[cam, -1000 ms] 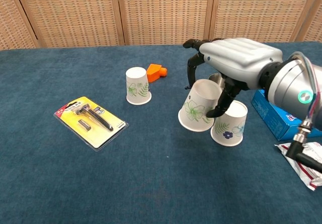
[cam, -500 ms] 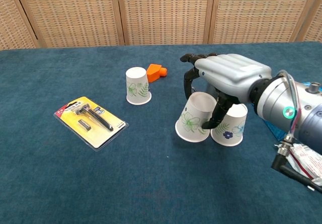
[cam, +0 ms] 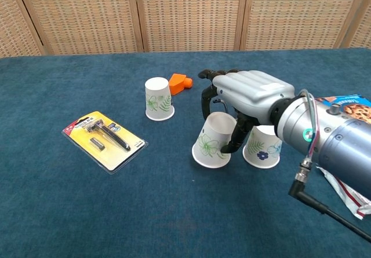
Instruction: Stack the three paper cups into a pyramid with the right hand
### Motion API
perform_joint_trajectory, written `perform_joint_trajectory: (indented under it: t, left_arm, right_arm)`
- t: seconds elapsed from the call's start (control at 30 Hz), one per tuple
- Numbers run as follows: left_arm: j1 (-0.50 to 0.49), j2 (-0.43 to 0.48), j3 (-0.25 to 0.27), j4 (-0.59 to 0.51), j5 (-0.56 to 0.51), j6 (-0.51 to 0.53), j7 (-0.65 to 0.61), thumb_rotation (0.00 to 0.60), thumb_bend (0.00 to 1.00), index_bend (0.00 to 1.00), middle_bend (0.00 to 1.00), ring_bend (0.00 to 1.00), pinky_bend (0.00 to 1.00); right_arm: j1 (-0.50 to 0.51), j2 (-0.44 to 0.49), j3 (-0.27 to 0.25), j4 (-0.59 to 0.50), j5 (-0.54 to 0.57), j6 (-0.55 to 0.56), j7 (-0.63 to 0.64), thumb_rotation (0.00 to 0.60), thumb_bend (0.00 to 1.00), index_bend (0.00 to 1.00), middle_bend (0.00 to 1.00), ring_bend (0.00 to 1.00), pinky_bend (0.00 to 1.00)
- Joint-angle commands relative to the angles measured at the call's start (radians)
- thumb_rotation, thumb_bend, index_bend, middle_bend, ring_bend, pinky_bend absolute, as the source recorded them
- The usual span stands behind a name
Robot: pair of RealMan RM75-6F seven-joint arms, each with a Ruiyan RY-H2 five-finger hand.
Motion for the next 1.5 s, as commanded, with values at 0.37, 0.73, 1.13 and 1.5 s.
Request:
perform_joint_trajectory:
  t: [0.37, 0.73, 1.13, 1.5]
  left_arm:
    - [0.002, 0.002, -0.002, -0.002, 0.001, 0.006, 0.000, 0.600, 0.29, 0.02, 0.00, 0.00, 0.00]
    - [0.003, 0.002, 0.001, -0.006, 0.005, 0.005, 0.006, 0.600, 0.28, 0.02, 0.00, 0.00, 0.00]
    - [0.006, 0.003, 0.001, -0.010, 0.007, 0.009, 0.008, 0.600, 0.28, 0.02, 0.00, 0.00, 0.00]
    - [0.007, 0.005, 0.002, -0.009, 0.008, 0.010, 0.006, 0.600, 0.28, 0.02, 0.00, 0.00, 0.00]
  right_arm:
    - [0.012, -0.017, 0.023, 0.057, 0.009, -0.028, -0.004, 0.600, 0.07, 0.48, 0.02, 0.00, 0.00]
    - [0.006, 0.014, 0.018, 0.039, 0.032, -0.036, -0.033, 0.600, 0.07, 0.48, 0.02, 0.00, 0.00]
    - [-0.001, 0.031, 0.007, 0.021, 0.063, -0.047, -0.043, 0.600, 0.07, 0.47, 0.00, 0.00, 0.00]
    - [0.001, 0.057, -0.006, -0.023, 0.086, -0.044, -0.089, 0.600, 0.07, 0.27, 0.00, 0.00, 0.00]
